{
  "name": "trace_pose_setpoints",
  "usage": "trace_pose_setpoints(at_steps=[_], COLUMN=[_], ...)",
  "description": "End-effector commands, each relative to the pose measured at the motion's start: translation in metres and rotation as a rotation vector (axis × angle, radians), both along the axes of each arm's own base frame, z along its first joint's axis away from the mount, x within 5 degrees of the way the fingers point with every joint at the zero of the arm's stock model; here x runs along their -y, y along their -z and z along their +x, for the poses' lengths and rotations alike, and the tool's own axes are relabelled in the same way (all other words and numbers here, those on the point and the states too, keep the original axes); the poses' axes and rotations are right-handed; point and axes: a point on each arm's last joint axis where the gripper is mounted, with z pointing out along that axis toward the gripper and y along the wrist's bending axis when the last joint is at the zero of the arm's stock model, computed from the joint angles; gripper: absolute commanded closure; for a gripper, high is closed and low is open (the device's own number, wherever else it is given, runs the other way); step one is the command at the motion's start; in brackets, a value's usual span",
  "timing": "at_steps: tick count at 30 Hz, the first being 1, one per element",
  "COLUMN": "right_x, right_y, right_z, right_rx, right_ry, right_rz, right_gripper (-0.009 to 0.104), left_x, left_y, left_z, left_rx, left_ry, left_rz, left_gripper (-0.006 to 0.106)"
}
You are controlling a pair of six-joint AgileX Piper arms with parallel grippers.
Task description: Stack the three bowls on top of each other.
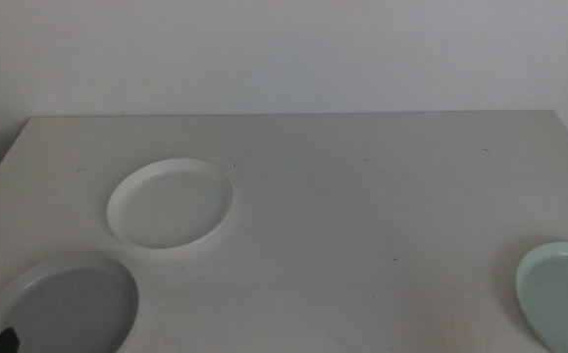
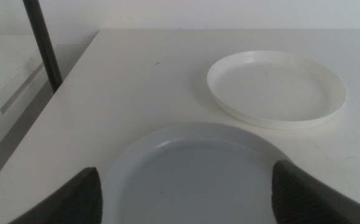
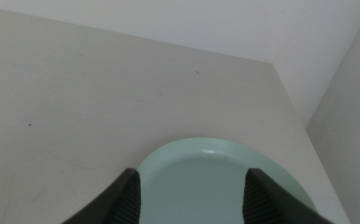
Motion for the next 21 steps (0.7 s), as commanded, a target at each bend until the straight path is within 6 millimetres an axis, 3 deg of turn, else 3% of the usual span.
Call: trace_pose_setpoints(at_steps=[1, 8, 21], right_x=[0.001, 0.001, 0.001], right_y=[-0.010, -0.010, -0.010], right_z=[-0.001, -0.001, -0.001], right_rx=[0.110, 0.110, 0.110], right_ry=[0.016, 0.016, 0.016], right_rz=[-0.025, -0.025, -0.025], right_gripper=[0.052, 0.052, 0.052], left_x=[0.000, -0.001, -0.001], left_y=[-0.009, -0.051, -0.158], left_z=[0.003, 0.012, 0.057], left_rx=[0.073, 0.072, -0.116], left_ry=[0.000, 0.000, 0.024], left_rz=[-0.012, -0.012, -0.021], left_gripper=[-0.002, -0.002, -0.002])
